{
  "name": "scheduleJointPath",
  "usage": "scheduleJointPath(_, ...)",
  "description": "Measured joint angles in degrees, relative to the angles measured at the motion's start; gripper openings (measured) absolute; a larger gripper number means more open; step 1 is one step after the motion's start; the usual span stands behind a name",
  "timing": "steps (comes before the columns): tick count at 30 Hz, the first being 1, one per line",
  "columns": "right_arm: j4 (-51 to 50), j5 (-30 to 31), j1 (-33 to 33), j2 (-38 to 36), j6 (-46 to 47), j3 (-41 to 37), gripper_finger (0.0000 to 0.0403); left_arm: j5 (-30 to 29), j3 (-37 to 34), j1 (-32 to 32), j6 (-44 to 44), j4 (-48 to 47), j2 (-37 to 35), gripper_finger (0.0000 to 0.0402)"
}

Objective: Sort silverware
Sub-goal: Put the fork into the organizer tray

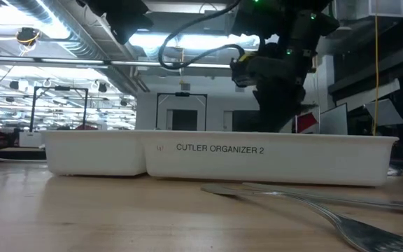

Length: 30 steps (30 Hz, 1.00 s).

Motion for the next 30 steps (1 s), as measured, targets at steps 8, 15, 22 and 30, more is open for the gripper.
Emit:
scheduleJointPath(8,-13.26,-2.63,0.00,0.00,0.33,10.29,0.0023,0.03,-0.04,0.00,-4.65,-2.63,-1.37,0.0131)
scheduleJointPath(15,-29.16,4.73,0.00,-0.04,0.55,23.20,0.0023,0.00,-0.02,1.21,-23.84,-19.67,-4.41,0.0131)
scheduleJointPath(22,-40.90,9.61,-0.09,-0.07,1.23,34.35,0.0024,-2.20,-0.64,1.01,-34.99,-46.65,-3.76,0.0131)
scheduleJointPath(30,-48.68,11.22,-0.09,-0.07,1.23,44.84,0.0024,-6.19,-11.70,0.84,-37.59,-42.19,-3.15,0.0131)
